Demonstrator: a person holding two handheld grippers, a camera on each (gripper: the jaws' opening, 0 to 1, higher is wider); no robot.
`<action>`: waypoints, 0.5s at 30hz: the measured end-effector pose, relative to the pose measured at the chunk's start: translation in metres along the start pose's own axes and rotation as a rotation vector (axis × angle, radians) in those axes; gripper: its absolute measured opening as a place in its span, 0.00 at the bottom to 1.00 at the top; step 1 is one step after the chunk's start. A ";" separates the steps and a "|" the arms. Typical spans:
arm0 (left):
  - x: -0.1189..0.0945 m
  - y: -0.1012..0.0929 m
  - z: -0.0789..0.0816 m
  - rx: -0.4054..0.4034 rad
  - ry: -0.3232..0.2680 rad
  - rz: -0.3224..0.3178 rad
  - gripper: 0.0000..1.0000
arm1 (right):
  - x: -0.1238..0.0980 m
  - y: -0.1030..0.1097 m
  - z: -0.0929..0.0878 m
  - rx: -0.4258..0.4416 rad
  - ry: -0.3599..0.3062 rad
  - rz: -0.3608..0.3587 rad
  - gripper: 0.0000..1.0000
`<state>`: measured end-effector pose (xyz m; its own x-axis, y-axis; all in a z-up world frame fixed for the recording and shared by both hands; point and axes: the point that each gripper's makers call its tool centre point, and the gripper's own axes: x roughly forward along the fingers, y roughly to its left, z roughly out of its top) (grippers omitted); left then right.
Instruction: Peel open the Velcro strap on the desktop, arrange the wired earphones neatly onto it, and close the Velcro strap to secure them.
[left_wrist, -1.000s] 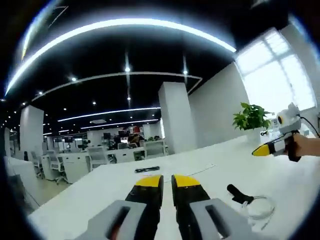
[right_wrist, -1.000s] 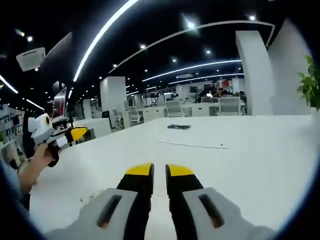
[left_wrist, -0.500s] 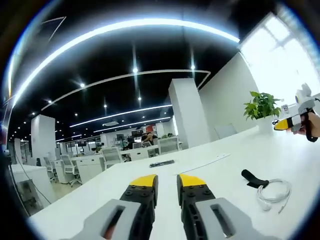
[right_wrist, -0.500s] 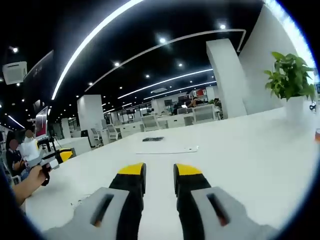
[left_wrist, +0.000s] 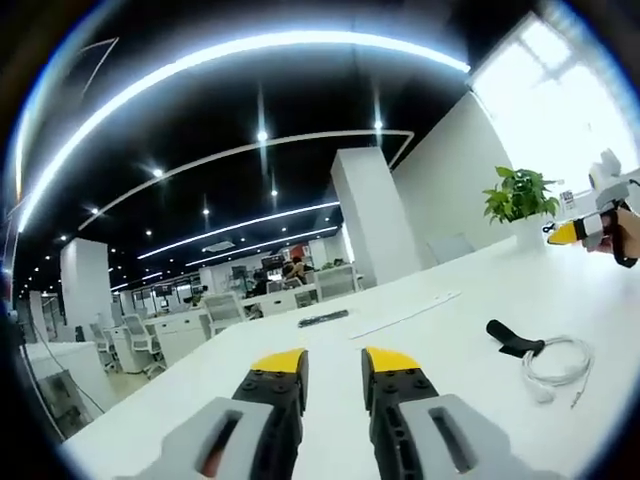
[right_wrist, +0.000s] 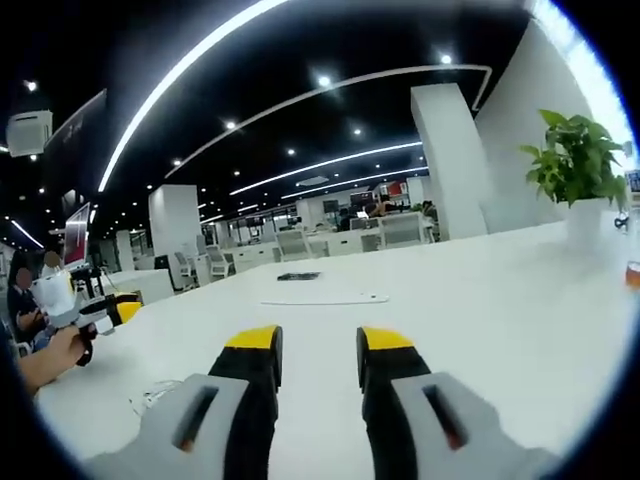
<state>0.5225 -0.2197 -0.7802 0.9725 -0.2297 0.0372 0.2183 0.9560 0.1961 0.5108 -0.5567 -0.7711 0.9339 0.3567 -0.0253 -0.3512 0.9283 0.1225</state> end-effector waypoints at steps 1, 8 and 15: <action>-0.001 0.002 0.000 0.003 0.000 0.003 0.26 | 0.001 0.000 -0.002 -0.001 0.006 0.001 0.32; -0.001 0.019 -0.002 -0.066 0.008 0.029 0.27 | 0.000 -0.006 -0.008 0.034 0.012 -0.020 0.34; -0.004 0.022 -0.002 -0.102 0.002 0.058 0.27 | 0.001 -0.013 -0.005 -0.015 0.001 -0.036 0.38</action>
<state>0.5241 -0.1970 -0.7781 0.9839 -0.1734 0.0441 0.1687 0.9812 0.0934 0.5160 -0.5683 -0.7781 0.9459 0.3231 -0.0305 -0.3183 0.9420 0.1065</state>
